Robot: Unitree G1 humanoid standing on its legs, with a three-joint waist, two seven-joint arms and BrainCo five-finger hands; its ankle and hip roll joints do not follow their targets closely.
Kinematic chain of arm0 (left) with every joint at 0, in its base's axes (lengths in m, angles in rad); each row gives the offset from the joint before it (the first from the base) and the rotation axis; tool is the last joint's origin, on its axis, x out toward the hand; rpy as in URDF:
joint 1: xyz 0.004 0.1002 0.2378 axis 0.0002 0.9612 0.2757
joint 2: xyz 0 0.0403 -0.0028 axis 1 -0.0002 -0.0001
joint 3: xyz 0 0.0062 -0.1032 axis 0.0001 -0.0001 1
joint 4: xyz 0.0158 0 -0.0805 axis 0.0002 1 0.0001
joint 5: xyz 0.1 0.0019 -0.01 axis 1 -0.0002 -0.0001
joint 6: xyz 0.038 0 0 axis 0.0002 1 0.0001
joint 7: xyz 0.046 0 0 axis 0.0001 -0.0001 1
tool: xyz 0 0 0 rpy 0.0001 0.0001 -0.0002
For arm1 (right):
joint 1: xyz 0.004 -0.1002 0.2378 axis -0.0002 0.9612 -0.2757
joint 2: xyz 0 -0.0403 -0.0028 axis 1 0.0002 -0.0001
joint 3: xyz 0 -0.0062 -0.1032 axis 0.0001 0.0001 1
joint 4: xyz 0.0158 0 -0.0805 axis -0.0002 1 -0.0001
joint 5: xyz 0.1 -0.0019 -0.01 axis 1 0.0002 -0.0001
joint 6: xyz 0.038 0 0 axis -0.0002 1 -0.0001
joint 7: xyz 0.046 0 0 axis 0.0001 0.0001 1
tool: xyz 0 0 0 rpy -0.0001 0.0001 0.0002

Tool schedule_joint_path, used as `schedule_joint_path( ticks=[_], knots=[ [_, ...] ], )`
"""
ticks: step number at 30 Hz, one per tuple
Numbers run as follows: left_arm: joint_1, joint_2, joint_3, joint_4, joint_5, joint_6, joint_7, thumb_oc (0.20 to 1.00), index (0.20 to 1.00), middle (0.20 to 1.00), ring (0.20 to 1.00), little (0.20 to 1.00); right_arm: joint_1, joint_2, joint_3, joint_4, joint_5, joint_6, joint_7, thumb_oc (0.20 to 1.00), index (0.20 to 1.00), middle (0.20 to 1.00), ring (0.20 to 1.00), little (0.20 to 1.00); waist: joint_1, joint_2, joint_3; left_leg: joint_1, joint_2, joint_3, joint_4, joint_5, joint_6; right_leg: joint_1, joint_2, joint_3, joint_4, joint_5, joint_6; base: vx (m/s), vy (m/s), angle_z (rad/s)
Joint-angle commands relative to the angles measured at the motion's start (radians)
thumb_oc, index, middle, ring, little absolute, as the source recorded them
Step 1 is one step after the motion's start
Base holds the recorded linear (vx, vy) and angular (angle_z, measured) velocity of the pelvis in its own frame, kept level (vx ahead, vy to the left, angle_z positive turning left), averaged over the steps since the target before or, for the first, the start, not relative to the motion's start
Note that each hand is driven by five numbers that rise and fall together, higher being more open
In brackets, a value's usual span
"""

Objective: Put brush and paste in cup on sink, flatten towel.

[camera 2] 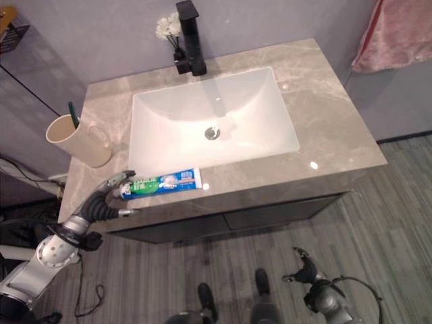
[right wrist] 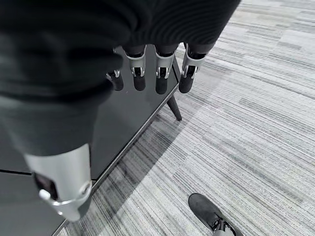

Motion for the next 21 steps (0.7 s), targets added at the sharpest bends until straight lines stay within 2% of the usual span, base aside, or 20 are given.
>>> schedule_joint_path(
  ticks=[1,13,21],
  knots=[
    [-0.057,-0.024,-0.060,0.043,0.050,-0.009,0.002,0.802,0.802,0.802,0.802,0.802,0.009,-0.007,-0.007,-0.060,0.006,-0.021,-0.036,1.000,1.000,1.000,1.000,1.000,-0.026,-0.056,-0.038,0.010,0.040,-0.044,0.005,-0.014,-0.054,-0.065,-0.132,-0.002,-0.001,0.076,0.116,0.00,0.000,0.00],
    [-0.097,0.016,-0.129,0.039,0.195,-0.030,0.027,0.661,0.661,0.661,0.661,0.661,0.003,-0.008,-0.009,-0.056,0.014,-0.031,-0.059,1.000,1.000,1.000,1.000,1.000,-0.031,-0.048,-0.039,0.008,0.045,-0.042,0.005,-0.014,-0.055,-0.069,-0.130,0.000,-0.001,0.074,0.115,0.00,0.000,0.00],
    [-0.112,0.038,-0.171,0.038,0.258,-0.038,0.033,0.689,0.689,0.689,0.689,0.689,0.000,-0.007,-0.005,-0.054,0.011,-0.040,-0.074,1.000,1.000,1.000,1.000,1.000,-0.032,-0.050,-0.043,0.014,0.048,-0.040,0.005,-0.018,-0.056,-0.063,-0.128,0.002,-0.001,0.069,0.115,0.00,0.000,0.00]
  ],
)
